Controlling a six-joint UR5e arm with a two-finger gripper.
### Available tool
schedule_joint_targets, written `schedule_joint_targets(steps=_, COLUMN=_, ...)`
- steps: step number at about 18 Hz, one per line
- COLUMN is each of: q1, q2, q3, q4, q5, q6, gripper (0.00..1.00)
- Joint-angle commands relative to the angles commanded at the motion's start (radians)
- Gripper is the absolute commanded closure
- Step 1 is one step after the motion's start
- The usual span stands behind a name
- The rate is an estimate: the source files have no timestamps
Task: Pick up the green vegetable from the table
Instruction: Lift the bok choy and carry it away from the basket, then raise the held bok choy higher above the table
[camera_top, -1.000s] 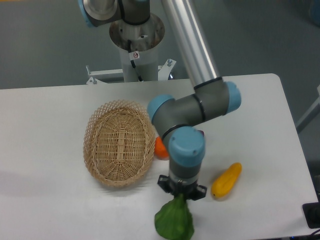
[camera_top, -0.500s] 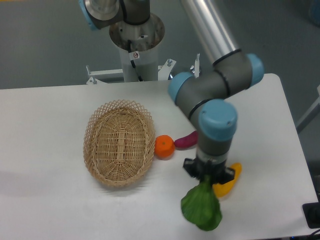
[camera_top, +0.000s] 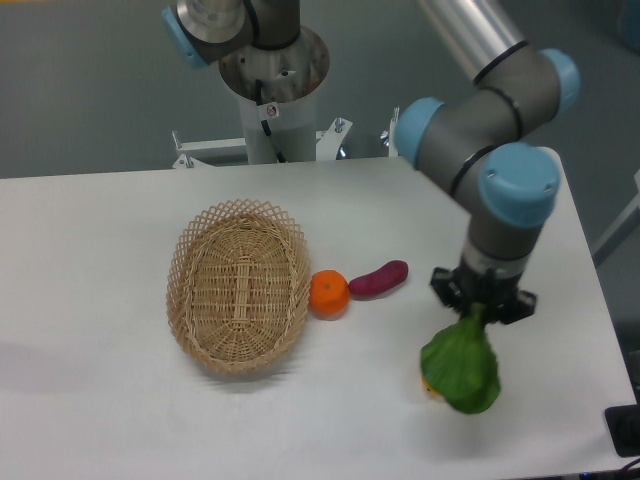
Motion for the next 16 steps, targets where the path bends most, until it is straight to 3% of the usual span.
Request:
schedule_joint_targets(steps=6, q1=0.039, q2=0.005, q3=0.012, q4=0.000, q5=0.005, q6=0.114, gripper=0.85)
schedule_joint_targets(steps=12, q1=0.049, q2=0.000, q3=0.044, q4=-0.052, q5=0.017, q6=0.124, gripper=0.85)
schedule_joint_targets(steps=16, q1=0.054, q2=-0.001, q3=0.048, q4=-0.052, q5=0.015, q6=0.146, gripper=0.85)
